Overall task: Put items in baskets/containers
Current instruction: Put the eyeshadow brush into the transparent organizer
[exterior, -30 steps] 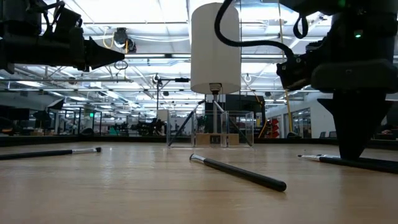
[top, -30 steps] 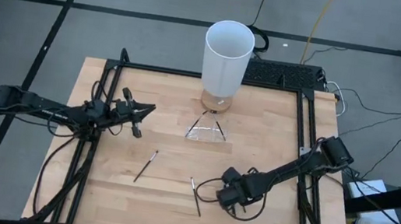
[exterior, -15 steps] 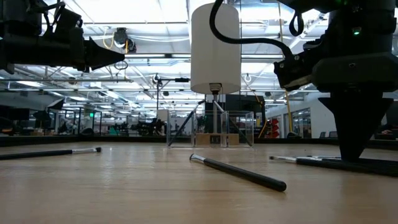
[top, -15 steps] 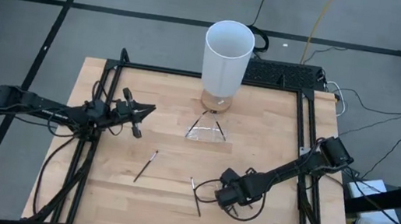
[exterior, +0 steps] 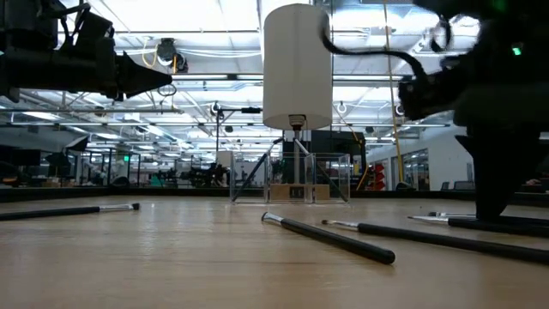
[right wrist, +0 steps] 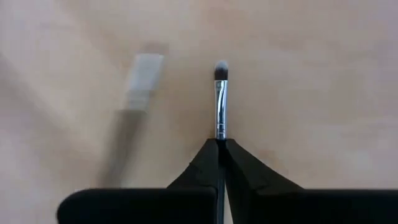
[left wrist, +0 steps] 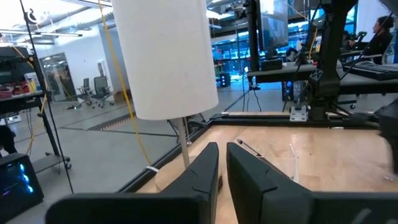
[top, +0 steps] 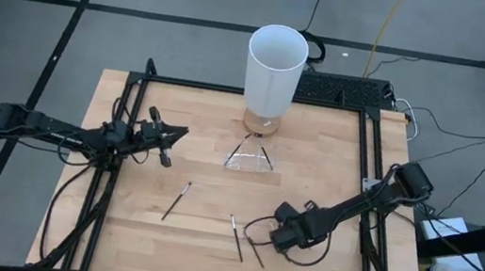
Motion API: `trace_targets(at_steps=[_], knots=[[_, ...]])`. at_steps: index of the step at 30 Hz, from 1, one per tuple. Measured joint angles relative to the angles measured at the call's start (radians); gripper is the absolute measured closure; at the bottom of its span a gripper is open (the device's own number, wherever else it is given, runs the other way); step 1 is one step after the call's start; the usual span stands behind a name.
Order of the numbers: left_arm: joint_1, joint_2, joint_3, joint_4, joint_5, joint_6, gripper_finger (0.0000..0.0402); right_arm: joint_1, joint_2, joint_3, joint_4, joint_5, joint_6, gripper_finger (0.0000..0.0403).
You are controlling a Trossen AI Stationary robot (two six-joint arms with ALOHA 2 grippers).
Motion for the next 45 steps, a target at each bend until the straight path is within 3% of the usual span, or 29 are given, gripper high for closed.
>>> trace_targets(at_steps=[9,14,17,24,29,36,45], knots=[[0.0,0.0,0.0,-0.009,0.002,0.001,0.036,-0.002,-0.152,0.0,0.027,0.235,-0.084,0.0403],[0.0,0.0,0.0,-0.009,0.002,0.001,0.036,-0.007,-0.205,0.001,0.186,0.386,-0.25,0.0403],[0.0,0.0,0.0,-0.008,0.002,0.001,0.036,-0.015,-0.221,0.001,0.372,0.424,-0.443,0.0403],[0.0,0.0,0.0,-0.007,0.001,0.001,0.036,-0.093,-0.223,0.002,0.832,0.413,-0.962,0.0403],[0.0,0.0,0.0,-0.007,0.001,0.002,0.036,-0.218,-0.223,-0.066,1.14,0.226,-1.182,0.0403],[0.0,0.0,0.0,-0.014,-0.002,0.013,0.036,-0.432,-0.223,-0.319,1.68,0.138,-1.215,0.0403],[0.0,0.0,0.0,-0.015,-0.003,0.059,0.036,-0.523,-0.224,-0.48,1.835,0.148,-1.165,0.0403]])
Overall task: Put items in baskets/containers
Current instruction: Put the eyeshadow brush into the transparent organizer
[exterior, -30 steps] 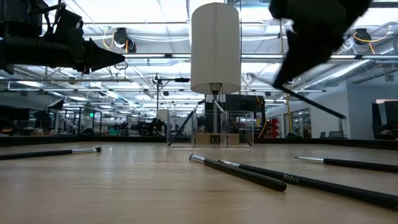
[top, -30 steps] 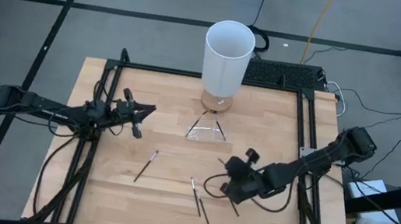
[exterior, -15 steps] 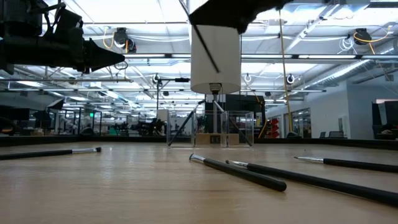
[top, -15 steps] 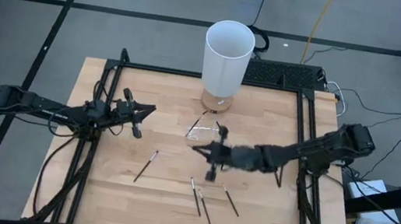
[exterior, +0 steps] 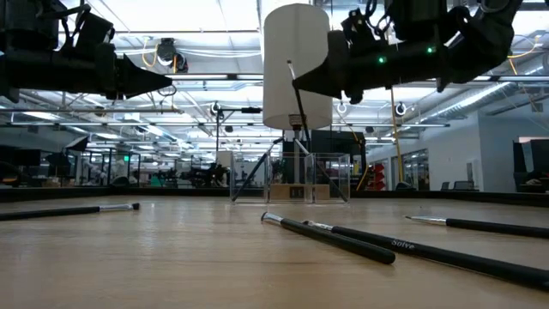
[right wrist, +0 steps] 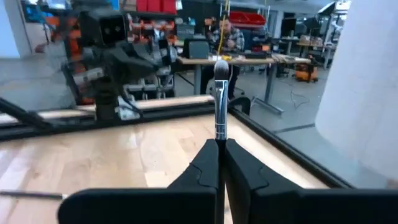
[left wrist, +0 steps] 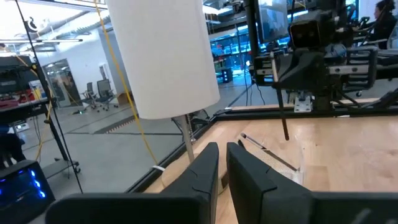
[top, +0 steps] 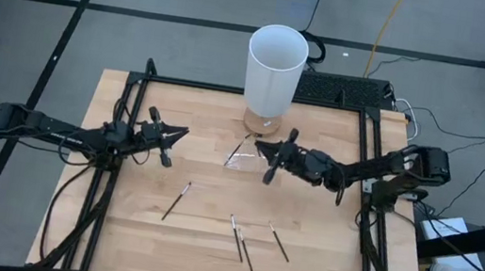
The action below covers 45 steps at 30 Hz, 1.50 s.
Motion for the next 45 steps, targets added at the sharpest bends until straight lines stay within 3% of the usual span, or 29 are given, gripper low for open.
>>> trace_targets(at_steps=[7,12,45], knots=[[0.0,0.0,0.0,0.0,0.0,0.001,0.036,0.032,0.0,-0.074,0.033,0.173,-0.058,0.0403],[0.0,0.0,0.0,-0.001,0.0,-0.014,0.036,0.033,0.0,-0.122,0.047,0.204,-0.007,0.0403],[0.0,0.0,0.0,-0.003,0.0,-0.028,0.036,0.013,0.0,-0.123,-0.131,0.225,0.157,0.0391]])
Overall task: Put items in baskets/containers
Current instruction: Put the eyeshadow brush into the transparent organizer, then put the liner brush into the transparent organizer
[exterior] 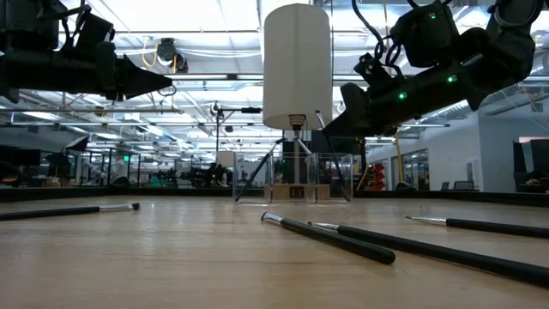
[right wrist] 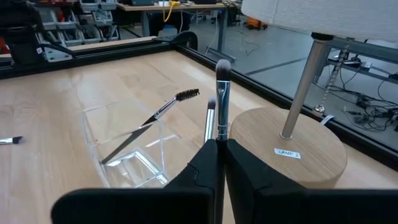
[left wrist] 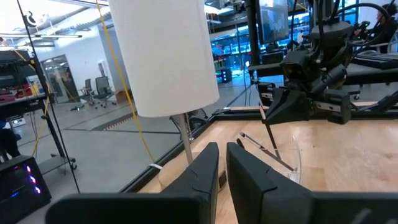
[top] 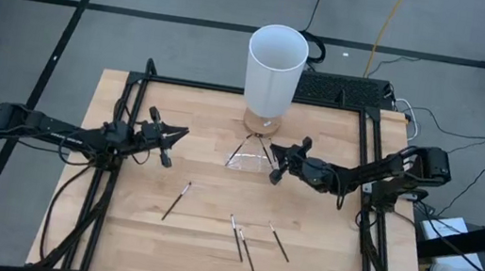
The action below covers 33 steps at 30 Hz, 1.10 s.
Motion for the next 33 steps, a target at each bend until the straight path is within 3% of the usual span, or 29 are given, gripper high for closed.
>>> trace_targets(at_steps=[8,19,28,33], knots=[[0.0,0.0,0.0,0.0,0.0,0.006,0.036,-0.006,0.0,0.0,0.0,-0.028,-0.012,0.0387],[0.0,0.0,0.0,0.0,0.0,-0.005,0.036,-0.006,0.0,0.0,0.0,-0.034,0.003,0.0338],[0.0,0.0,0.0,-0.001,0.0,0.016,0.036,-0.005,-0.021,0.009,0.067,-0.045,-0.051,0.0332],[0.0,0.0,0.0,-0.003,0.0,0.014,0.036,0.036,-0.114,0.139,-0.183,-0.116,-0.074,0.0332]])
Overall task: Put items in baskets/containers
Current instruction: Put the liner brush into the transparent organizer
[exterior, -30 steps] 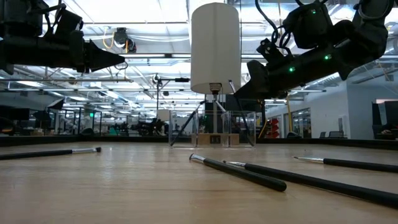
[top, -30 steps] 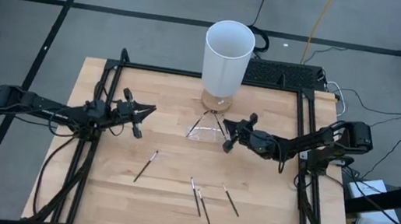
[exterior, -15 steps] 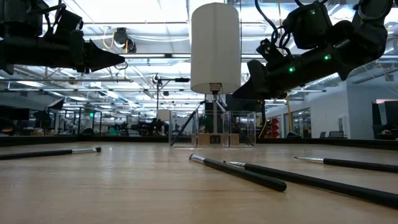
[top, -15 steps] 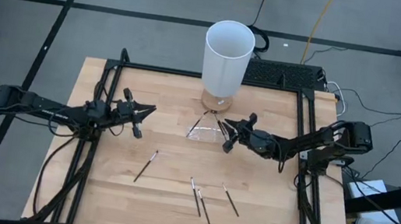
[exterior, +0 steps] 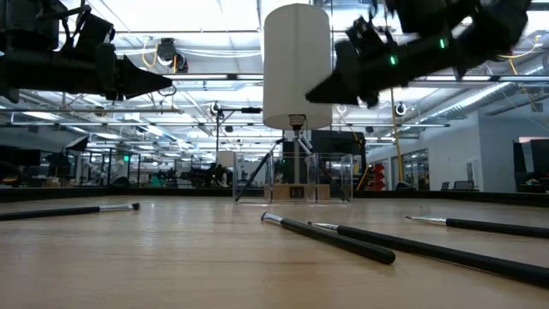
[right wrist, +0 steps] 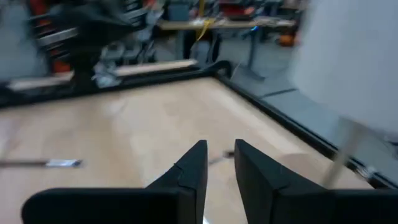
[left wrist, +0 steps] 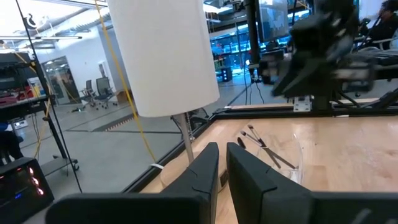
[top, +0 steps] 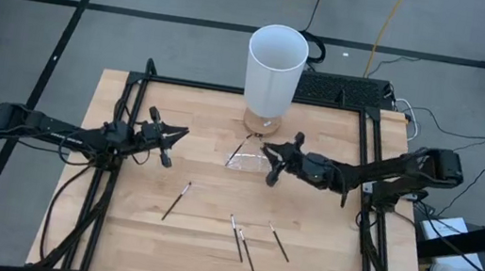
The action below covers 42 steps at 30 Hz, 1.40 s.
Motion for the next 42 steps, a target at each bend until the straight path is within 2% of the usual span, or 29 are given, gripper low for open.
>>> trace_targets(at_steps=[4,7,12,15,17,20,24,26,29,34,37,42], knots=[[0.0,0.0,0.0,-0.003,0.001,-0.009,0.036,0.111,-0.025,0.254,-0.399,0.043,-0.058,0.0332],[0.0,0.0,0.0,-0.004,0.001,-0.016,0.036,0.214,0.004,0.473,-0.688,0.07,-0.03,0.0332],[0.0,0.0,0.0,-0.022,0.001,-0.038,0.036,0.383,0.118,0.771,-1.107,0.152,0.108,0.0343],[0.0,0.0,0.0,-0.028,0.002,-0.05,0.036,0.448,0.188,0.87,-1.307,0.164,0.276,0.0361],[0.0,0.0,-0.001,-0.034,0.002,-0.064,0.036,0.477,0.235,0.901,-1.404,0.108,0.4,0.0377],[-0.001,0.0,-0.001,-0.04,0.002,-0.073,0.036,0.507,0.314,0.939,-1.46,0.053,0.531,0.0397],[-0.001,0.0,-0.001,-0.044,0.002,-0.09,0.036,0.538,0.43,1.006,-1.594,-0.043,0.647,0.0401],[-0.001,0.0,-0.001,-0.047,0.002,-0.09,0.036,0.536,0.479,1.035,-1.701,-0.126,0.721,0.0402],[-0.001,0.0,-0.001,-0.047,0.002,-0.09,0.036,0.528,0.528,1.043,-1.87,-0.193,0.829,0.0397],[-0.001,0.0,-0.001,-0.049,0.003,-0.09,0.036,0.512,0.543,1.017,-1.92,-0.278,0.889,0.0364],[-0.001,0.0,-0.001,-0.051,0.003,-0.09,0.036,0.495,0.54,1.012,-1.923,-0.33,0.922,0.0331],[-0.001,0.0,-0.001,-0.056,0.003,-0.09,0.036,0.472,0.537,1.012,-1.9,-0.357,0.961,0.0272]])
